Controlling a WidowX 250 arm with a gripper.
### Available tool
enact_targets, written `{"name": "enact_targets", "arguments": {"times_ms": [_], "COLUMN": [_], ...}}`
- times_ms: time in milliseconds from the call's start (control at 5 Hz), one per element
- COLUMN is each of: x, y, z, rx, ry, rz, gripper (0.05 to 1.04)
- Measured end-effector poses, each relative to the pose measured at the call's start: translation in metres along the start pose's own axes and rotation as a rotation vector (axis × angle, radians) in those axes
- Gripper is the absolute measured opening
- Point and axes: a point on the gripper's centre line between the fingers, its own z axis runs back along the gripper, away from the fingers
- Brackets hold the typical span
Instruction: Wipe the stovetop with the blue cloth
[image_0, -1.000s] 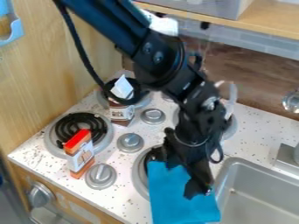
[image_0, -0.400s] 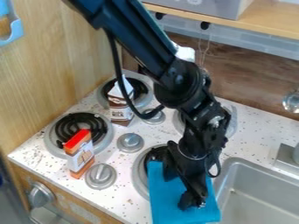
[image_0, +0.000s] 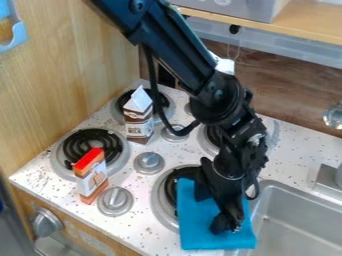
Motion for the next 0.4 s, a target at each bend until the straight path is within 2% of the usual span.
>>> {"name": "enact_targets", "arguments": {"times_ms": [200, 400], "x": [0.014, 0.024], "y": [0.005, 0.018], "z": [0.001, 0.0], "rx": [0.014, 0.037], "ry": [-0.027, -0.029], "rz": [-0.008, 0.018], "gripper": [1.009, 1.009]}}
